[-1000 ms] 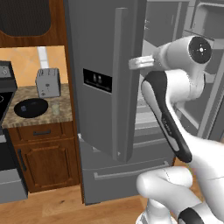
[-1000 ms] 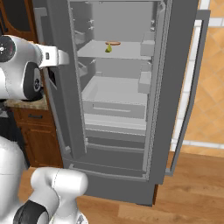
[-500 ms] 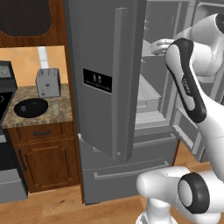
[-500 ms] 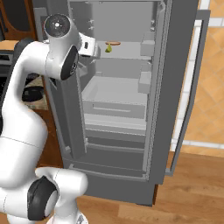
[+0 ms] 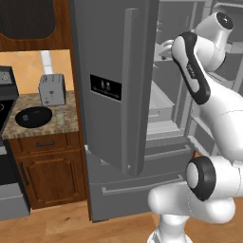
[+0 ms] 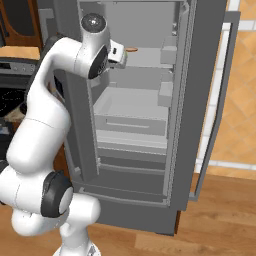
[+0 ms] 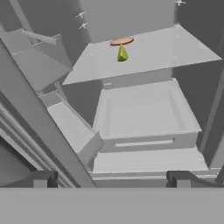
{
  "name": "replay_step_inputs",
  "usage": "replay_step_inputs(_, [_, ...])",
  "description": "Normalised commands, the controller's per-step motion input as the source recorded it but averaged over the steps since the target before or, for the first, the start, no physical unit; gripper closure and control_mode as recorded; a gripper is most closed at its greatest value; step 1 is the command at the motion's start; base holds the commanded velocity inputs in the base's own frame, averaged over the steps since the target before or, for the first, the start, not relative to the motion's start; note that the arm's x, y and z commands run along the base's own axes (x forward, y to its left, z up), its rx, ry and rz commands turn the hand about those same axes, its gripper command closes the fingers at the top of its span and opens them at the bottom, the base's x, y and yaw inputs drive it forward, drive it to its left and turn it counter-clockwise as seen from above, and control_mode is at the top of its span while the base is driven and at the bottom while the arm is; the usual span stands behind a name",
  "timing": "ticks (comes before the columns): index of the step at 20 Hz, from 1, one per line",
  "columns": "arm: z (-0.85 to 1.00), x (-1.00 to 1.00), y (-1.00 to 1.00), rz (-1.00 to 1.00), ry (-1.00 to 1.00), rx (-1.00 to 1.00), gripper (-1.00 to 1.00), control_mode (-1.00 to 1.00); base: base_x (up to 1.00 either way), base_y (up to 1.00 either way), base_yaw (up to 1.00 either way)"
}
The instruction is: Grab a lemon wedge from the fridge and one ice cube from the ice bowl, and put them in the glass of lemonade.
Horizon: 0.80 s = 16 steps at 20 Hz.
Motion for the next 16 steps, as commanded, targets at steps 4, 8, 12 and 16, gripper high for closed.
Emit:
replay_step_inputs(4, [-0.03, 0.33, -0.07, 0.00, 0.01, 0.09, -1.00, -1.00, 0.00, 0.00, 0.00])
replay_step_inputs(8, [-0.26, 0.92, 0.62, -0.02, 0.02, 0.01, -1.00, -1.00, 0.00, 0.00, 0.00])
replay_step_inputs(12, [-0.09, 0.62, 0.12, -0.08, 0.00, 0.05, -1.00, -1.00, 0.00, 0.00, 0.00])
replay_step_inputs(16, [0.00, -0.20, 0.00, -0.02, -0.05, 0.17, -1.00, -1.00, 0.00, 0.00, 0.00])
